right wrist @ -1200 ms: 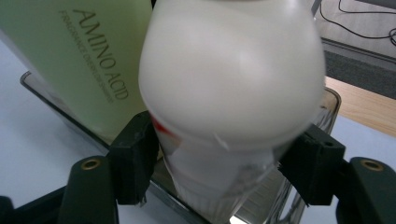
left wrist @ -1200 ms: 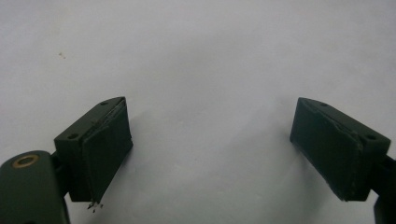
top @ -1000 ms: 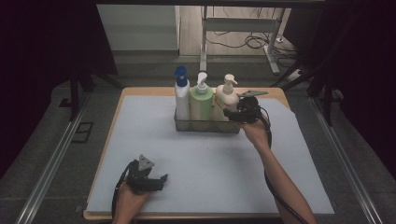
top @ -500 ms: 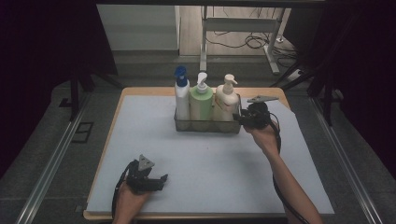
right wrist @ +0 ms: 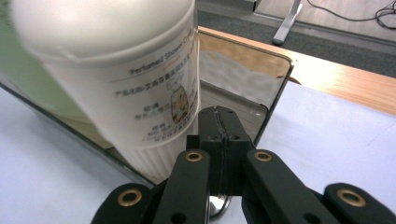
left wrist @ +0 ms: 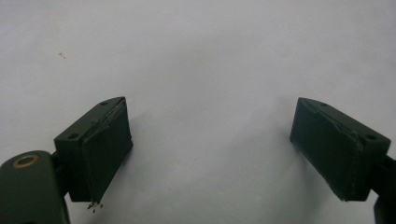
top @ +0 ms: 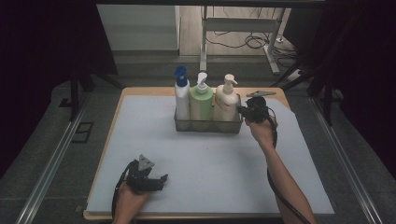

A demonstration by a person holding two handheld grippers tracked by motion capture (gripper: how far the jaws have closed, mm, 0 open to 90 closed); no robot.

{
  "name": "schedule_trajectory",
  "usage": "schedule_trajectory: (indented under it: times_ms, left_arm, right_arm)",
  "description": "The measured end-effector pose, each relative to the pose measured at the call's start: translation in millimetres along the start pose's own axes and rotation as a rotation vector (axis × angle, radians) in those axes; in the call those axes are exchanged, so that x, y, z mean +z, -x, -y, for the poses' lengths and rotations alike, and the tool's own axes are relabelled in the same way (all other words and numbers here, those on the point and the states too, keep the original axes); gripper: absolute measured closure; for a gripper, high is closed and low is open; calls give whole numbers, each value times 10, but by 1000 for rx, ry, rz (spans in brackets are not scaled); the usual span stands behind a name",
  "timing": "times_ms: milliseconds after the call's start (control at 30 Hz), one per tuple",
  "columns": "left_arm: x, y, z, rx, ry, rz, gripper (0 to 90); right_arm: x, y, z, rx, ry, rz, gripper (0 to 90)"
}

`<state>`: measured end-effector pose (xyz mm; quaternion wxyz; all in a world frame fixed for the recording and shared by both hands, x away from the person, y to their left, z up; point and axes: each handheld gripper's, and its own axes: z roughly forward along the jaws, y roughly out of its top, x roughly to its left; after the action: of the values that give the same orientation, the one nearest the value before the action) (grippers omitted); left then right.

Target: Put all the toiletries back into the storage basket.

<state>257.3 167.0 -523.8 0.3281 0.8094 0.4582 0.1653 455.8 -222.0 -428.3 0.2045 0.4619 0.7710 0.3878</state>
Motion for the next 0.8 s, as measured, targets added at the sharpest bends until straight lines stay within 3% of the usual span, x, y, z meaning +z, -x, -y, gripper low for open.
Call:
schedule_trajectory:
  times_ms: [367,800]
  left_arm:
    - [0,-1,0,0,-1,0,122]
    - [0,-1,0,1,-1,0,122]
  right_arm:
    - [189,15,46,0,-51,13,894]
    - [266,-99,110,-6,-61,-23,880]
